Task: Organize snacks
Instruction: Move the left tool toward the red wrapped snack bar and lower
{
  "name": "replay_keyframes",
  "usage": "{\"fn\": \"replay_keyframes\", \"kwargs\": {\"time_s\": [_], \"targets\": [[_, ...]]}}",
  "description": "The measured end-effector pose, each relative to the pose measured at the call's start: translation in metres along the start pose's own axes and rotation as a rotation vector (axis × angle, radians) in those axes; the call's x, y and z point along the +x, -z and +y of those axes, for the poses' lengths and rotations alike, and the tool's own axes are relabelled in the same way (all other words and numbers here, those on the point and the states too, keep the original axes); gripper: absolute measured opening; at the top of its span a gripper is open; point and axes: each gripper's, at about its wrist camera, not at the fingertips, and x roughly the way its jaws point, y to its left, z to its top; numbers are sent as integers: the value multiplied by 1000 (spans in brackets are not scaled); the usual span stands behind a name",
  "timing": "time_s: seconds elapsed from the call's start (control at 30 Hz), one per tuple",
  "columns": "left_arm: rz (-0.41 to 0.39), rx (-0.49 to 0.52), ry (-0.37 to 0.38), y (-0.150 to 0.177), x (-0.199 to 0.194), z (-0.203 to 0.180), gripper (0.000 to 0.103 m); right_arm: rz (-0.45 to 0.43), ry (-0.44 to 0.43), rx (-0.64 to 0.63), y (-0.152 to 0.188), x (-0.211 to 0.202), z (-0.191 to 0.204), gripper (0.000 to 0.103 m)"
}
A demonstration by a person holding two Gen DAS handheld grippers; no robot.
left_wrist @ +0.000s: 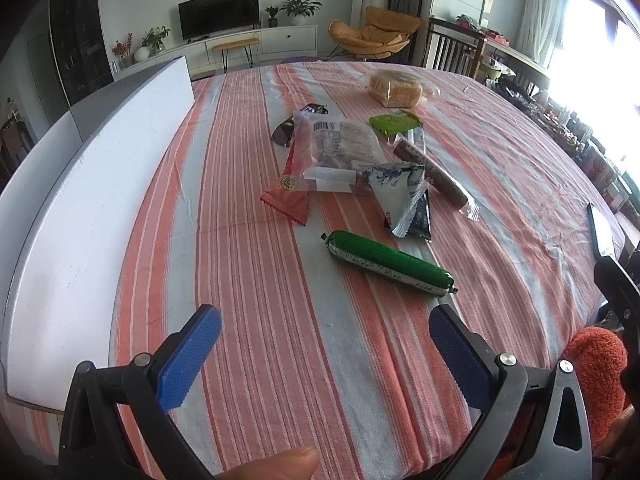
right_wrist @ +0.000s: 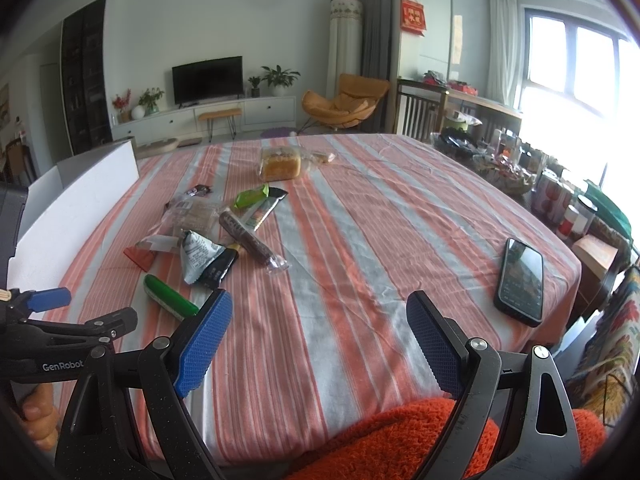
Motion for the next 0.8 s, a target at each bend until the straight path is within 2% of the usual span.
{"fn": "replay_keyframes", "kwargs": {"time_s": [0.43, 0.6, 0.67, 0.8], "targets": [[148, -23, 7, 9, 40, 14, 103, 3, -1, 1, 0, 1, 0, 91], [152, 12, -17, 11, 42, 10, 103, 16, -8, 0, 6, 1, 5, 91], [151, 33, -31, 12, 43, 7, 103, 52, -28, 0, 6, 6, 7, 91], [154, 26, -33, 11, 43, 8, 103, 206, -112, 19, -7, 34, 10, 91]]}}
